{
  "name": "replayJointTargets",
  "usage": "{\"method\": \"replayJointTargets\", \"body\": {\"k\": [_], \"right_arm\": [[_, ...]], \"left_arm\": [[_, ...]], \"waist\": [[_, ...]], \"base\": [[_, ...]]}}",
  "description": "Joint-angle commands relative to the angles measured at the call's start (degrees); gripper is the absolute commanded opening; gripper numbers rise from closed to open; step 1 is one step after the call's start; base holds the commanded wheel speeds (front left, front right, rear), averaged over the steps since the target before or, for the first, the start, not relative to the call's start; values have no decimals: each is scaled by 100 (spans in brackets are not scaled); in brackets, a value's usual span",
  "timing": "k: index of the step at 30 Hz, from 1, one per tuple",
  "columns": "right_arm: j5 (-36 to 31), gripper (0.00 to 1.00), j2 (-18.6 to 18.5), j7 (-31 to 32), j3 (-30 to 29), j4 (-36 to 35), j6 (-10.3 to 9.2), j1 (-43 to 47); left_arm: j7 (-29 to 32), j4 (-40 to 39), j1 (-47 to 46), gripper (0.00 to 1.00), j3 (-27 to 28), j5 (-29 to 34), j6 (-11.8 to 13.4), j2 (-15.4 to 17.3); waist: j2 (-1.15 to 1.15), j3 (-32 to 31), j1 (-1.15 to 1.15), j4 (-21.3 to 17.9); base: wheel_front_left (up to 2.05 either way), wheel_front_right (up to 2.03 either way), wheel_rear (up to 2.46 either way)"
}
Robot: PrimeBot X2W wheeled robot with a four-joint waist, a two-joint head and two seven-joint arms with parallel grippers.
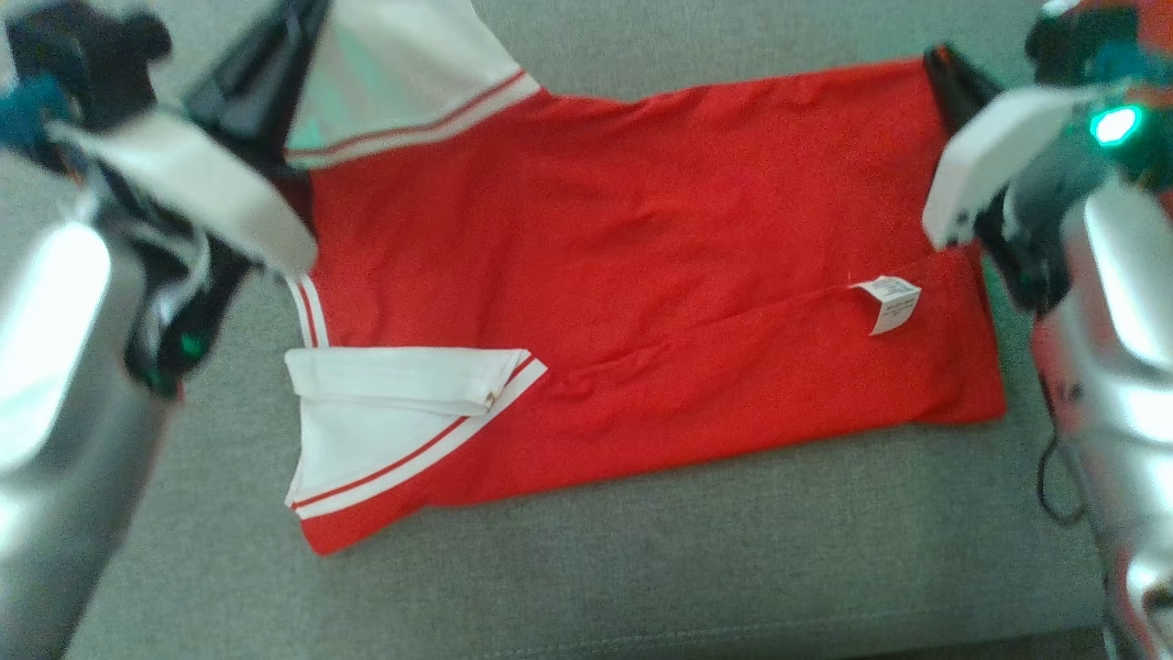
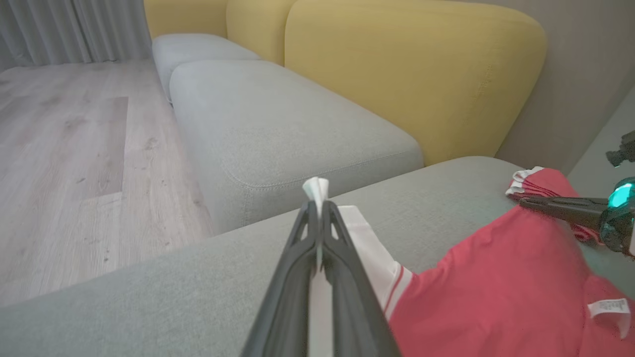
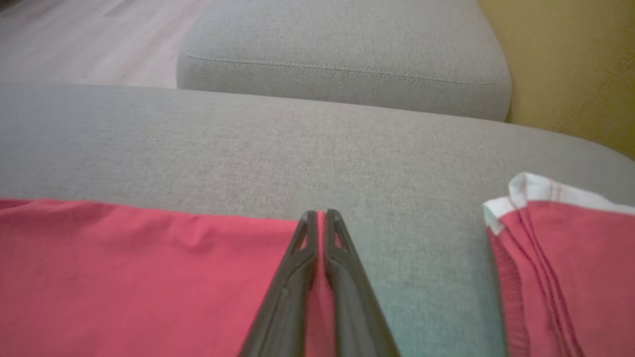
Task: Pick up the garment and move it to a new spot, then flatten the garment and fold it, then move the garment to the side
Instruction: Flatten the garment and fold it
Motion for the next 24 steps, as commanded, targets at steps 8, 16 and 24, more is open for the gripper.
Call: {"method": "replayJointTargets", "body": {"k": [8,16,24], "right_arm": [[270,0,-319,-439,-35,-882,37,1349],[276,0,-296,-323,-451,-1280,37,2139],[72,0,-201,-208,-808,-1747,37,2760]], "left_arm": [[-314,-1870,1791,0,527,-234,745,666],[-681,-2473,3250,0,455,-443,1229,484],[-1364,-1773,3903,0,111,-418,1220,-61]], "waist": [[0,-819,0,138],[0,-1128,0,315],[0,-1214,0,379]], "base": [[0,0,0],[0,0,0],[0,0,0]]}}
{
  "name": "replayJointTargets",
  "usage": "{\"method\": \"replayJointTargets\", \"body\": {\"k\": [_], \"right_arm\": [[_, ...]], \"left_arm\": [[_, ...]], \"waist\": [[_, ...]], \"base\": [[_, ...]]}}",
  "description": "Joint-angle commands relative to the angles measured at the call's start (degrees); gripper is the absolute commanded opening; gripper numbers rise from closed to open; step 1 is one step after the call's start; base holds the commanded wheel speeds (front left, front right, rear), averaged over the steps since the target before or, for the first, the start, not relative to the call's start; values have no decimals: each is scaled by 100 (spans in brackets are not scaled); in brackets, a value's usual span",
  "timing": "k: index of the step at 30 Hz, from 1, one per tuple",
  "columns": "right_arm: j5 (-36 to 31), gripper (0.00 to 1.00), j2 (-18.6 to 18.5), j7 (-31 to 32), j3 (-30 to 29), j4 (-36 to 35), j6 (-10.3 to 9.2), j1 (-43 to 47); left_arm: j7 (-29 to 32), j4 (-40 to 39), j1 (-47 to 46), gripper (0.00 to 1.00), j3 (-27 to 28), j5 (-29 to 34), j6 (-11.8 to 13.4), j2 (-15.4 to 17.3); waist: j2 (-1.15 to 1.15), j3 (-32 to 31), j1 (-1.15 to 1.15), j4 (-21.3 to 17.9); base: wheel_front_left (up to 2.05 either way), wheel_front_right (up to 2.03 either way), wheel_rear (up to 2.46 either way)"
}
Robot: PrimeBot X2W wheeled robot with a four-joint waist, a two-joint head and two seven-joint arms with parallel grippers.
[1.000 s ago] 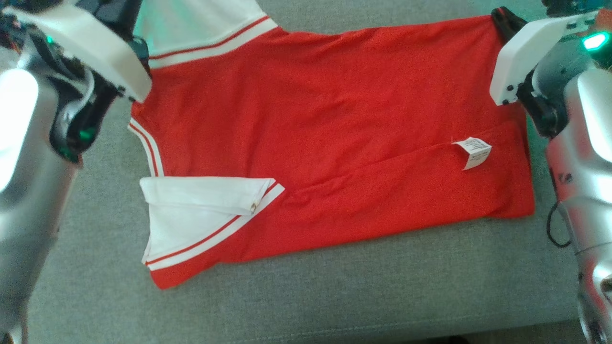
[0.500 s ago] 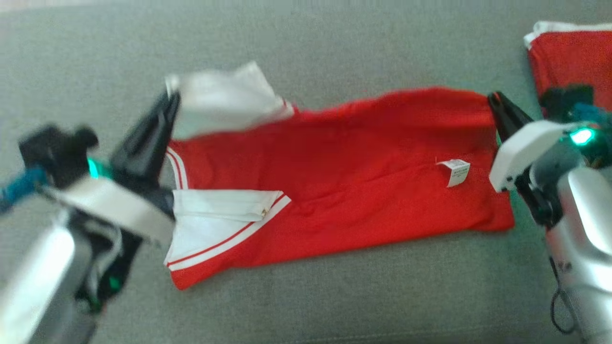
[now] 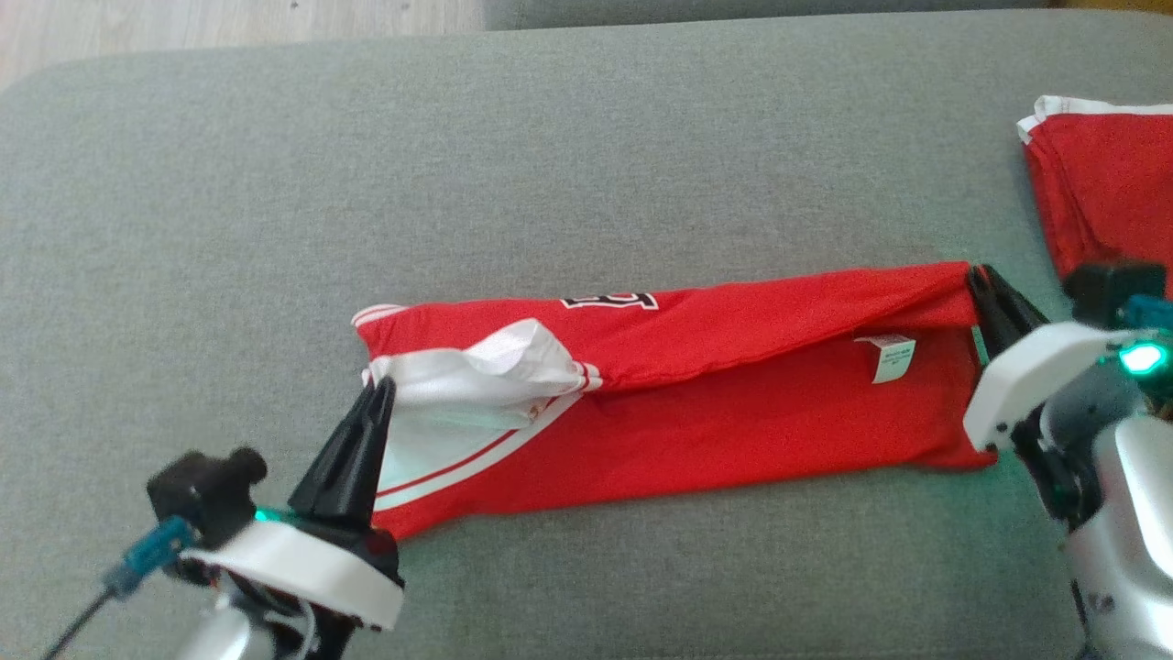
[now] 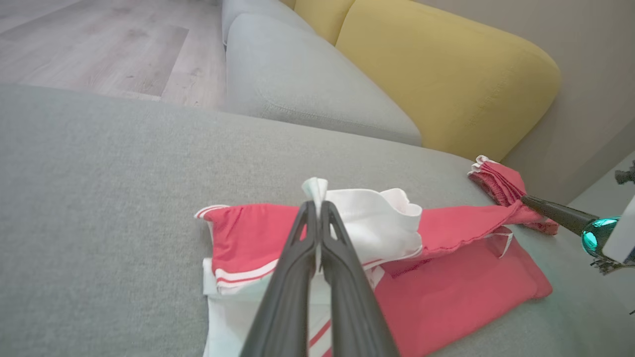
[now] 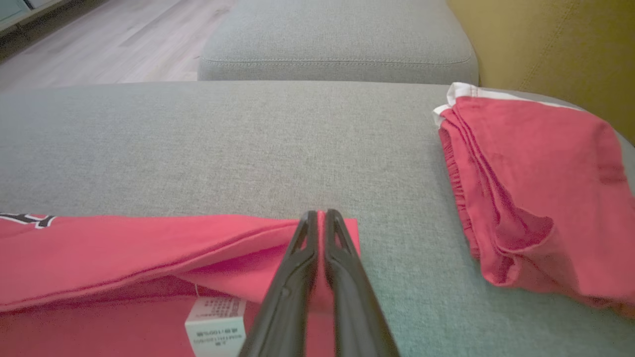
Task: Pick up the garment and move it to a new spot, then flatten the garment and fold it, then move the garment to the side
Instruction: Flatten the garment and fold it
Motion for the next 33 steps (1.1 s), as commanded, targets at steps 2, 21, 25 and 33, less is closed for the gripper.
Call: {"method": "replayJointTargets", "body": {"k": [2,21,25,33], "right_arm": [[-104,69,22,-78,-32,-257,37,163],[-236,100,753,109,-1358,-1421,37,1433],[-237,100,774,437,-1319,-1321,37,1238],[-346,100,587,728,-1325,-468,37,845]], "left_arm": [[-224,209,-48,0,117,71,-26,-27],[-1446,1012,431,100,535,284,465,-614],[-1495,851,418,100,691,392,617,-653],[-1530,691,494,100,899,476,756,-715]], "waist": [[-1,-44,0,-3],[-1,-336,0,160],[-1,-331,0,242],[-1,-279,0,511]], "base": [[0,0,0],[0,0,0],[0,0,0],[0,0,0]]}}
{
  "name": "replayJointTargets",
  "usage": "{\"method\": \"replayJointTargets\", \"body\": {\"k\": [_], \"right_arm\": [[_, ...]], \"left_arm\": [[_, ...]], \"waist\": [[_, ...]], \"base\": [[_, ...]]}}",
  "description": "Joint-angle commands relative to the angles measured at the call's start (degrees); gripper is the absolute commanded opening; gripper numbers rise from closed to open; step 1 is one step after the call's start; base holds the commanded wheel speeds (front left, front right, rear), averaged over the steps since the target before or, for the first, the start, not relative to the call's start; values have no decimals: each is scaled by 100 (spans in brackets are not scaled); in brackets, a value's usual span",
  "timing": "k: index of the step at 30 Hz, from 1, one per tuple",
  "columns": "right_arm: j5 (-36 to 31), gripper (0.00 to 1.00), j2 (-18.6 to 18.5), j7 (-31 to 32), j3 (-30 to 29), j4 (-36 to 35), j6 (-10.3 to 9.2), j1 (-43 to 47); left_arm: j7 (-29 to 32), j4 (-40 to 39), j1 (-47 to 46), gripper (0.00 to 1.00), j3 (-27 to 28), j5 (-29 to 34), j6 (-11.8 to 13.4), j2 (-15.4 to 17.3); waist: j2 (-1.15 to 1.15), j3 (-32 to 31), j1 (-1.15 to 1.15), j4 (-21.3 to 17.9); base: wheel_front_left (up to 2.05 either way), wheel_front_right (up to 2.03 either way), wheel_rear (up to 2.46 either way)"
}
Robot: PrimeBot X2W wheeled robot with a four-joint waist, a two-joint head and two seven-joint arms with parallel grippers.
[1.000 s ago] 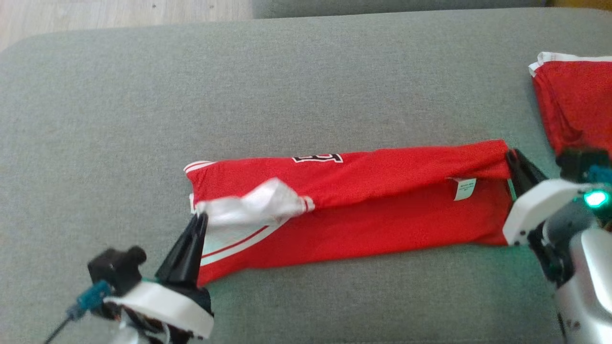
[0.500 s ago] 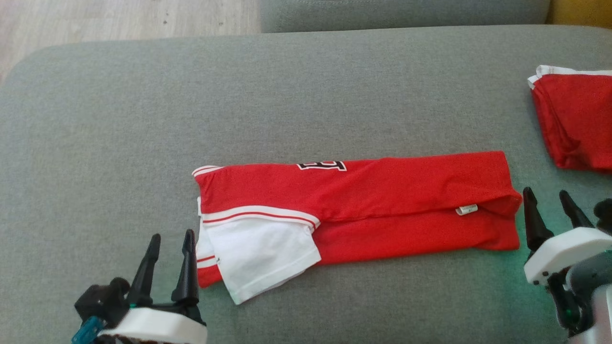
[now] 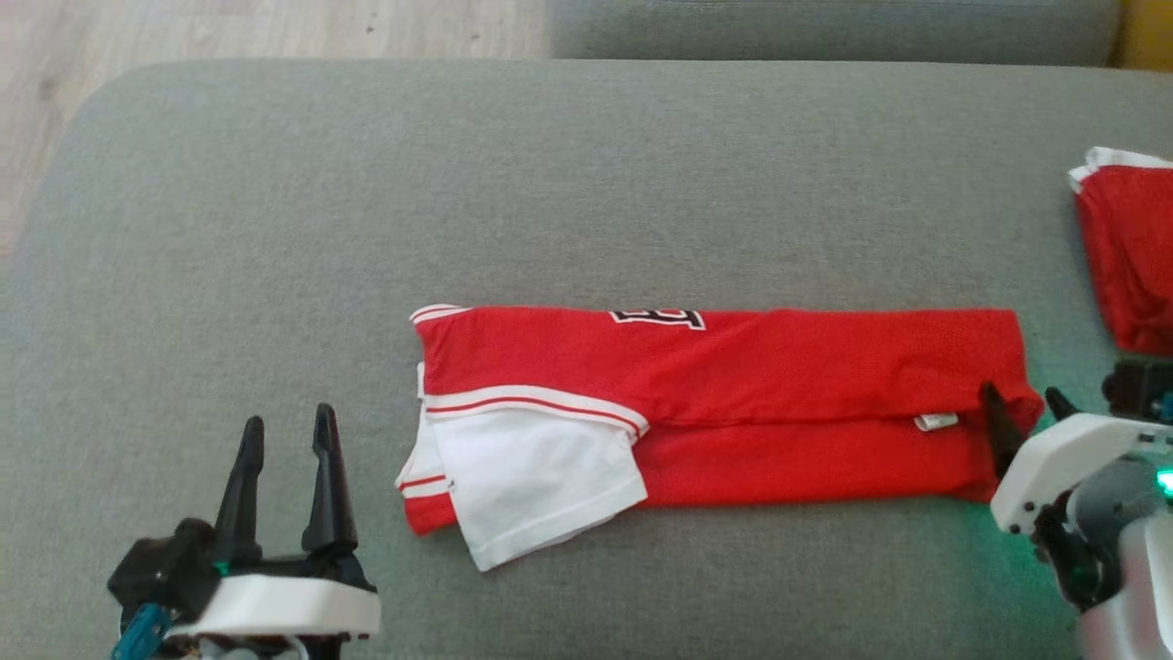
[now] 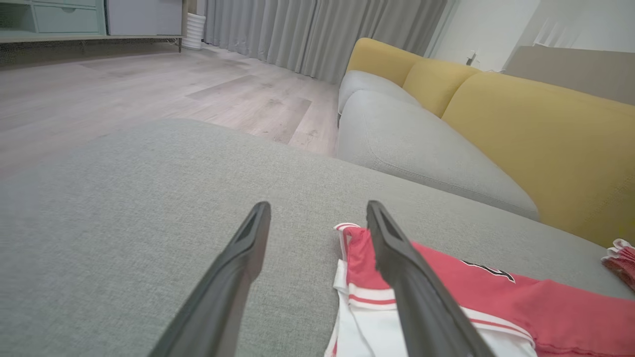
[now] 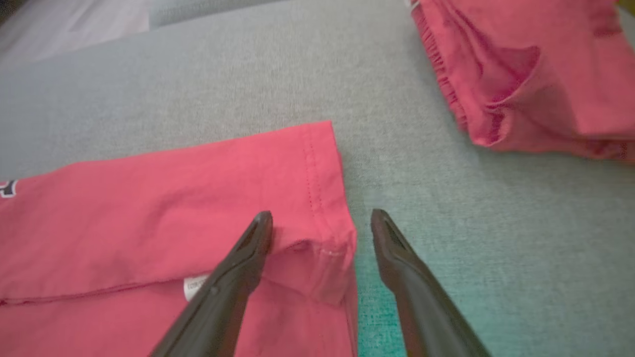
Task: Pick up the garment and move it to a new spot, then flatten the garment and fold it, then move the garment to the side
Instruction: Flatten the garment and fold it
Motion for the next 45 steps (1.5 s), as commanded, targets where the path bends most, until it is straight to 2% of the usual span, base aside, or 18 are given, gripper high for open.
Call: {"method": "replayJointTargets", "body": {"k": [1,7,8,10,11,12,13,20,27,31,35,40,41,45], "right_arm": [[-43,100,-125,15,118,-122,37,-174],[-39,100,-152,210,138,609,37,-261],[-21,96,-148,215,150,686,37,-274],[-8,47,-136,180,179,777,37,-295],[6,31,-131,142,196,798,37,-309],[21,20,-134,94,208,812,37,-333],[38,0,-141,44,212,815,37,-361],[138,0,-378,-123,-55,507,37,-511],[92,0,-779,165,-596,-150,37,-305],[112,0,-721,301,-629,-518,37,-191],[323,0,-518,354,-214,-1129,37,-63],[658,0,-208,678,595,-2282,37,200],[658,0,-208,678,595,-2282,37,200],[857,0,1,915,1277,-2846,37,417]], "left_arm": [[-53,-192,-52,100,261,67,41,61],[-60,-208,44,100,286,112,57,49],[-61,-210,56,100,291,114,60,44],[-63,-207,80,100,302,117,64,36],[-63,-204,95,100,308,121,67,35],[-64,-202,110,100,311,130,74,35],[-65,-204,123,100,314,140,85,34],[-67,-246,169,100,306,190,108,14],[-69,-227,227,100,274,183,102,-11],[-69,-181,240,100,240,175,84,-34],[-59,-150,224,100,188,188,71,-46],[-18,-159,233,100,127,204,100,-58],[-18,-159,233,100,127,204,100,-58],[13,-189,228,100,83,217,103,-48]], "waist": [[0,19,0,57],[0,-8,0,231],[0,-16,0,239],[0,-44,0,244],[0,-60,0,238],[0,-81,0,224],[0,-101,0,204],[0,-285,0,-5],[0,-408,0,-241],[0,-461,0,-372],[0,-506,0,-427],[0,-584,0,-417],[0,-584,0,-417],[0,-603,0,-323]], "base": [[0,0,0],[0,0,0],[0,0,0],[0,0,0],[0,0,0],[0,0,0],[0,0,0],[0,0,0],[0,0,0],[0,0,0],[0,0,0],[0,0,0],[0,0,0],[0,0,0]]}}
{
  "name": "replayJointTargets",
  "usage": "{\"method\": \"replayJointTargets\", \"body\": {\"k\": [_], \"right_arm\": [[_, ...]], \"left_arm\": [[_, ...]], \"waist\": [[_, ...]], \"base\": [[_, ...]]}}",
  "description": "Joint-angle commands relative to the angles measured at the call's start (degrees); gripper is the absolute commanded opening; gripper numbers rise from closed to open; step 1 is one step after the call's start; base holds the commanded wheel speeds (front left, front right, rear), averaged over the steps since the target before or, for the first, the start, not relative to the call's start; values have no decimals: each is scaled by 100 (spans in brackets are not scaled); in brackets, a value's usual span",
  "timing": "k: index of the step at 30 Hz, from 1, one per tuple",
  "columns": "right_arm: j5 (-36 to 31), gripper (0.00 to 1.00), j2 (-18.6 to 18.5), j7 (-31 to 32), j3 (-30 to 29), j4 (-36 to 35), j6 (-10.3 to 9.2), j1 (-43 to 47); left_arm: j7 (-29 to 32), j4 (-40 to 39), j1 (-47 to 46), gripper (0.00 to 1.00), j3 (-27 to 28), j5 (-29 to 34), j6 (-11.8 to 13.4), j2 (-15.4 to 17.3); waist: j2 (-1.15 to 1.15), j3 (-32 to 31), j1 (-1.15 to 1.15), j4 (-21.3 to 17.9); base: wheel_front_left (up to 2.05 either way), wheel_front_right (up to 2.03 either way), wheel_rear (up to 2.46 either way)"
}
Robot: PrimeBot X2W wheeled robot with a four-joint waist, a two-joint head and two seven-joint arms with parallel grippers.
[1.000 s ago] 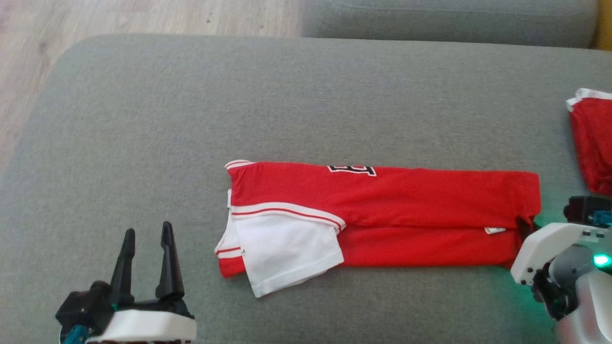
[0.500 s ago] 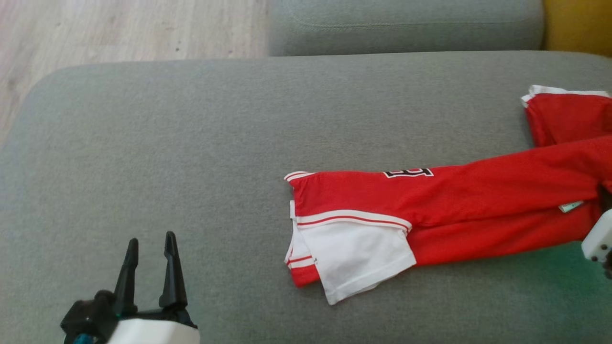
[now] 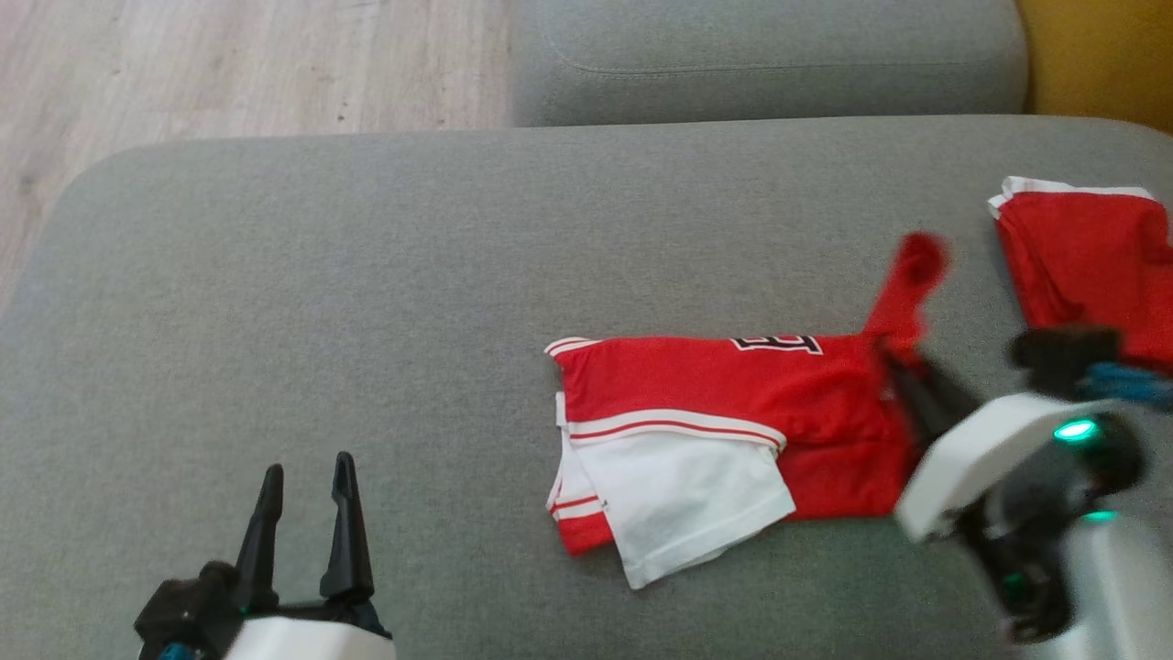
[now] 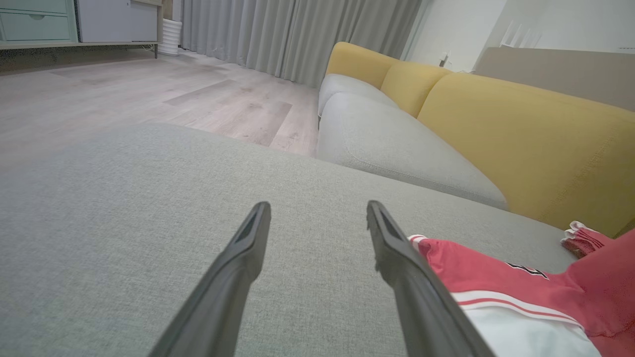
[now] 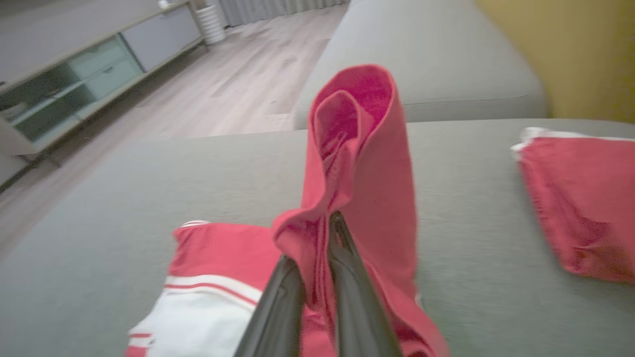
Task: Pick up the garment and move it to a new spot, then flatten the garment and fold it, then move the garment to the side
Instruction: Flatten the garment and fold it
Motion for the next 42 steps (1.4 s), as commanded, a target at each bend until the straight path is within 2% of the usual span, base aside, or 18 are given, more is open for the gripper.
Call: {"method": "replayJointTargets", "body": {"k": [1,5,8,19,20,21,22,23,27,31,33,37,42], "right_arm": [[58,0,48,13,218,-269,37,-132],[290,0,336,-73,784,-153,37,-133],[493,0,478,-340,1239,332,37,-284],[1271,0,502,-1250,2392,2050,37,-1132],[1311,5,503,-1323,2481,2204,37,-1224],[1361,29,503,-1381,2573,2353,37,-1313],[1423,91,503,-1455,2653,2481,37,-1399],[1481,100,503,-1537,2725,2592,37,-1483],[1766,100,503,-1836,2960,2784,37,-1766],[1794,100,503,-2204,2769,2829,37,-1979],[1569,100,503,-2424,2515,2853,37,-2067],[605,100,503,-2804,1752,2871,37,-2128],[-92,100,503,-2932,1066,2590,37,-1889]], "left_arm": [[5,-194,-194,100,171,66,18,37],[15,-191,-226,100,159,64,11,41],[27,-236,-284,100,151,79,17,42],[44,-222,-449,100,76,112,-11,-7],[45,-208,-470,100,60,114,-19,-23],[42,-190,-486,100,51,114,-28,-35],[39,-170,-505,100,39,114,-40,-49],[36,-150,-524,100,29,114,-49,-64],[19,-72,-562,100,6,115,-70,-124],[-4,-14,-551,100,0,118,-83,-181],[-14,1,-548,100,-11,128,-99,-204],[-27,30,-613,100,-62,179,-148,-240],[-34,130,-745,100,-94,221,-203,-262]], "waist": [[0,-2,0,40],[0,4,0,182],[0,71,0,343],[0,241,0,734],[0,250,0,768],[0,255,0,789],[0,262,0,813],[0,265,0,833],[0,255,0,858],[0,214,0,792],[0,194,0,734],[0,176,0,617],[0,149,0,484]], "base": [[0,0,0],[0,0,0],[0,0,0],[0,0,0],[0,0,0],[0,0,0],[0,0,0],[0,0,0],[0,0,0],[0,0,0],[0,0,0],[0,0,0],[0,0,0]]}}
